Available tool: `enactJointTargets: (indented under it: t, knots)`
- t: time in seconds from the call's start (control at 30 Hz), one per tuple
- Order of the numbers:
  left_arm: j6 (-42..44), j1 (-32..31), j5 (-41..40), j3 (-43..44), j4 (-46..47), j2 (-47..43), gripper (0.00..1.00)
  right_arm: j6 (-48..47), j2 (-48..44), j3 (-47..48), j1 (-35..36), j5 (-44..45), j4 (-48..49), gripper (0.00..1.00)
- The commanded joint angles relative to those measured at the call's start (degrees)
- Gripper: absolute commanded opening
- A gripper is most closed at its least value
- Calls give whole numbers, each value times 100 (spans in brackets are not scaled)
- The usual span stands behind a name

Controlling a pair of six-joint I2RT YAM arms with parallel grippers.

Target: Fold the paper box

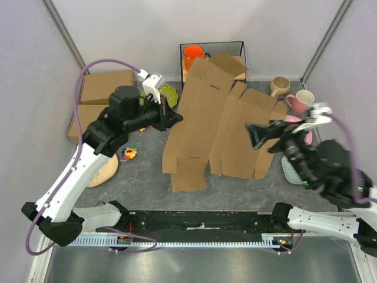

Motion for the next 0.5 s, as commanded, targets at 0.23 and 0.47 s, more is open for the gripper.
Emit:
enactJointTargets:
  t: [0.23,0.47]
  knots:
    - [522,-333,1439,2621,-1150,70,2,-140,-322,2361,21,-100,-1314,98]
    - [532,-333,1536,3501,-1714,26,2,-237,-41,2671,21,-241,-1542,98]
